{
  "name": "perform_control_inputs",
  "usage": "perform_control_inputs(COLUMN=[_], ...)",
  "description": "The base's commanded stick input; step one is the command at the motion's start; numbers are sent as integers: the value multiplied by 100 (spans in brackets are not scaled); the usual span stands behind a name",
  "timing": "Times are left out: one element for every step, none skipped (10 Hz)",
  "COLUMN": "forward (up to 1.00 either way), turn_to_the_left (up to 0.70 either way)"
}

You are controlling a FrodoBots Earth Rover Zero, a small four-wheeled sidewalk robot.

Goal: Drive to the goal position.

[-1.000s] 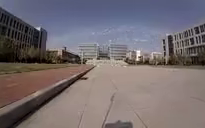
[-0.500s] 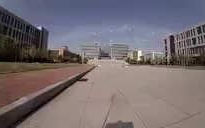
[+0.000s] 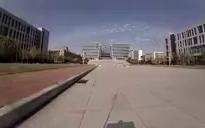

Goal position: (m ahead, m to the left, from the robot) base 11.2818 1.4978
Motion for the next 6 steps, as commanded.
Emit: perform_control_inputs(forward=[70,70,70,70,70,70], turn_to_the_left=[1,1,1,1,1,1])
